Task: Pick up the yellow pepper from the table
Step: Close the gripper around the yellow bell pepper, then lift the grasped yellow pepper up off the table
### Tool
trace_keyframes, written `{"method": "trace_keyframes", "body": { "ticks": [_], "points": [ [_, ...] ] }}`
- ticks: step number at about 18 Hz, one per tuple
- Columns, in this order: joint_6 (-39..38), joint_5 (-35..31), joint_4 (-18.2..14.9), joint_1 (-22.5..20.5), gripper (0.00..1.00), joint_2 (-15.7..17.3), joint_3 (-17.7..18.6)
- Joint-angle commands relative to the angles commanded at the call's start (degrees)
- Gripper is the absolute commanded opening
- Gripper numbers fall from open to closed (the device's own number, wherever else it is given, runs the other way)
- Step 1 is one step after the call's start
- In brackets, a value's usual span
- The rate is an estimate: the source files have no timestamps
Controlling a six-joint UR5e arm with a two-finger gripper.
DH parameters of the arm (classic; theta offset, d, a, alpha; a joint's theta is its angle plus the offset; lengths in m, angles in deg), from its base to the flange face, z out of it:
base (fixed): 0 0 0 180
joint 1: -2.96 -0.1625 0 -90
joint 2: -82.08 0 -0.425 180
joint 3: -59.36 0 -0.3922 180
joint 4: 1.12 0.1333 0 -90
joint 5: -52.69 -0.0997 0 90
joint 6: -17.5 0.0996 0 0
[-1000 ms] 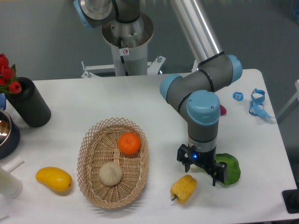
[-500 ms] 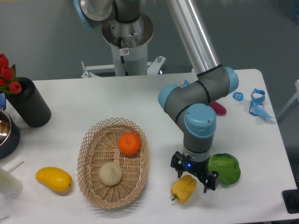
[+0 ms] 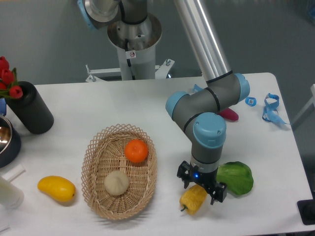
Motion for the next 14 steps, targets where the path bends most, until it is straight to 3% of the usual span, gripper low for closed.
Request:
{"method": "trace_keyframes", "body": {
  "ticks": [6,7,10,12,14],
  "points": [
    [-0.1,-0.1,0.0,0.2,1.00,-0.4,-0.1],
    [-0.1,-0.1,0.0,0.2,0.96,-0.4,-0.3],
    [-0.1,-0.3,0.0,0.2,0.63,-0.6,-0.4],
    [-0.2,-0.3,0.0,0.2,0.49,-0.6,-0.4],
    [-0.3,-0.3,0.0,0.2,0.41,-0.5,-0.6]
  ]
}}
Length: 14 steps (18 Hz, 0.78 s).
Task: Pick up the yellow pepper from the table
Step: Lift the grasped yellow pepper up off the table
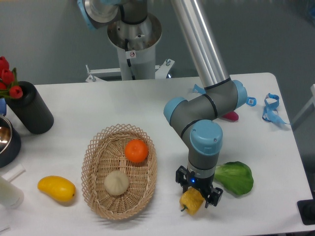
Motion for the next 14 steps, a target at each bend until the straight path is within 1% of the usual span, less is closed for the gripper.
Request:
{"method": "trace_keyframes", "body": {
  "ticks": [3,4,7,10,12,14],
  "points": [
    [-0.3,0.1,0.0,0.0,0.28,0.2,-1.0],
    [-0.4,0.1,0.0,0.0,0.27,0.4,-1.2],
    [-3.0,0.3,0.0,0.0,0.27,2.5,-2.9],
    [-7.6,0.8,0.0,0.4,0.27,6.2,-4.6],
    [-11.6,3.9,-0.1,0.9,0.28,9.0,-5.5],
    [-15.5,9.4,-0.2,0.9,0.28,11.1,-5.5]
  ]
}}
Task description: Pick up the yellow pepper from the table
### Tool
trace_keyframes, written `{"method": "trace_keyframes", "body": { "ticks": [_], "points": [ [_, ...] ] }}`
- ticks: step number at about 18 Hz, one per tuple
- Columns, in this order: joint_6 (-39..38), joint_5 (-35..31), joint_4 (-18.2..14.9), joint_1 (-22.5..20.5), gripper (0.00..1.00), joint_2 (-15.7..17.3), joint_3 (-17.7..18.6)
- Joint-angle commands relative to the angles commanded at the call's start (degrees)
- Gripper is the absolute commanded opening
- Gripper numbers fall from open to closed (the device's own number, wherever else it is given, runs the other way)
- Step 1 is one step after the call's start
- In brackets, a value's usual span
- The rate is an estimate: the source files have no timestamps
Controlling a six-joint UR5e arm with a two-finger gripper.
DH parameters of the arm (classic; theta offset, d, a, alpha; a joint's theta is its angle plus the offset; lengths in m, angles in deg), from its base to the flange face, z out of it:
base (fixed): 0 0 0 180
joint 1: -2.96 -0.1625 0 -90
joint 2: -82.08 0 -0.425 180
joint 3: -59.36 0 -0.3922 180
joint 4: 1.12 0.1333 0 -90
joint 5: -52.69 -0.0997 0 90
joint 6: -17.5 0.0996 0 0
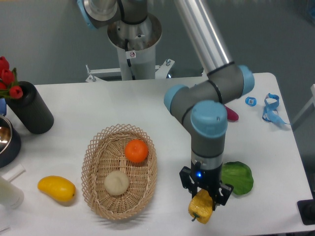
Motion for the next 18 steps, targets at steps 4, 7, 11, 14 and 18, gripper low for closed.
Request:
{"method": "trace_keyframes", "body": {
  "ticks": [4,7,11,14,18],
  "points": [
    [-4.3,4.6,0.0,0.6,0.28,2.6,0.1],
    [-6.2,5.5,0.0,1.8,0.28,4.3,0.6],
    [-6.3,6.2,-0.2,1.8,0.28,4.5,0.8],
    [-6.2,6.2,-0.2,1.7,0.28,4.6,1.1],
    [-6.1,6.1,-0.2,1.7,0.28,4.9,1.7]
  ]
}}
